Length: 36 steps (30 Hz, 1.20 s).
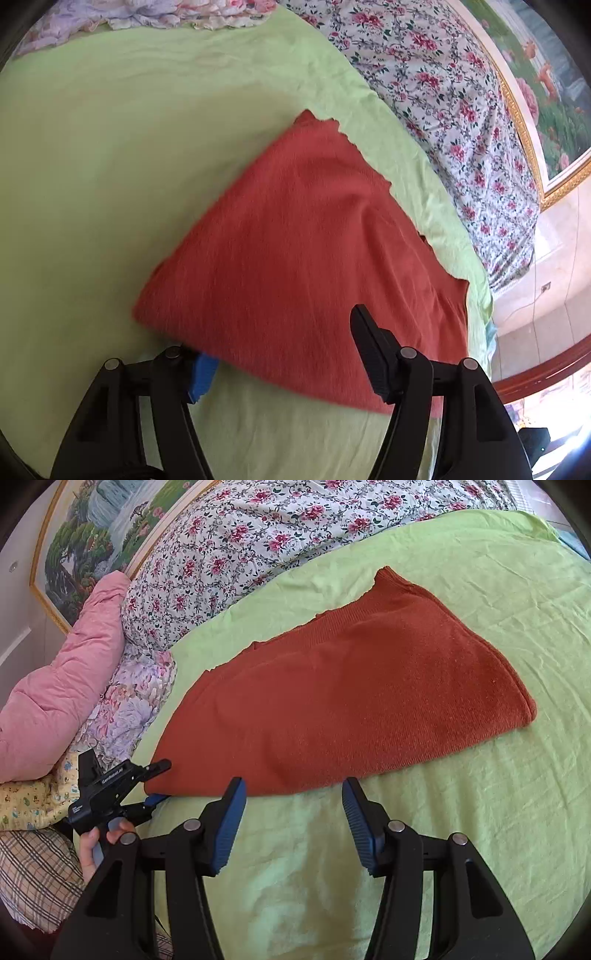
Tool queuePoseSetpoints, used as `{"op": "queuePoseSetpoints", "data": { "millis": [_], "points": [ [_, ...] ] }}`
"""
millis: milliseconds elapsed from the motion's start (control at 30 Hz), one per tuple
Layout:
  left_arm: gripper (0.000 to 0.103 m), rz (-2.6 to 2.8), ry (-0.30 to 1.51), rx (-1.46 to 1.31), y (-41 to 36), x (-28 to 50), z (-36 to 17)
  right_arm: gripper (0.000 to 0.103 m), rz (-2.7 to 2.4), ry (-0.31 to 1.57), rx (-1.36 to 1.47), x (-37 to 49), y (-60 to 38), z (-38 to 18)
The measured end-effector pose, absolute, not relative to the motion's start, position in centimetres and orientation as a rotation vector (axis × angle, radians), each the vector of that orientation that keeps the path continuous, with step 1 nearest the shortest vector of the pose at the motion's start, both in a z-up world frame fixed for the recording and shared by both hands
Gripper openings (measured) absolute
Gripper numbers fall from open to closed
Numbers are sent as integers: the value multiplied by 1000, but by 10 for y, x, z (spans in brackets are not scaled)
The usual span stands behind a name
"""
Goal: Fold small clothes
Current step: 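Withdraw both open tools from the folded sweater, then grasp the sweater's side edge with the left tool and lift it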
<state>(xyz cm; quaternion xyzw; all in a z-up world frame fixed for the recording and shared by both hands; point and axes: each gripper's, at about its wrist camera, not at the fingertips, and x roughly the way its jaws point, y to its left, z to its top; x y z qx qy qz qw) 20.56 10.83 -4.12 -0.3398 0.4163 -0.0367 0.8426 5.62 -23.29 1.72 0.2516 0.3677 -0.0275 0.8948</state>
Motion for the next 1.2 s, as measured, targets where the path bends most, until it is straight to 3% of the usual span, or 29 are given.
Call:
{"op": "queuePoseSetpoints", "data": {
  "millis": [133, 167, 233, 267, 467, 667, 933, 1200],
  "points": [
    [60, -16, 862, -679, 102, 222, -39, 55, -54, 761, 521, 63, -241, 19],
    [40, -9, 854, -651, 98, 227, -37, 55, -53, 759, 518, 66, -243, 21],
    [20, -20, 866, -606, 89, 234, -35, 55, -49, 756, 517, 73, -250, 23],
    [15, -17, 858, -583, 83, 236, -31, 55, -49, 755, 518, 77, -254, 25],
    [9, -111, 748, -396, 34, 233, 21, 55, -64, 731, 521, 97, -293, 39],
    [9, -320, 701, -210, -66, 232, 57, 55, 7, 724, 602, 117, -334, 49],
    [9, -387, 830, 3, -169, 247, 2, 55, 77, 793, 663, 158, -363, 44],
    [10, -376, 801, 34, -170, 240, -5, 55, 195, 929, 673, 216, -343, 16]
  ]
}}
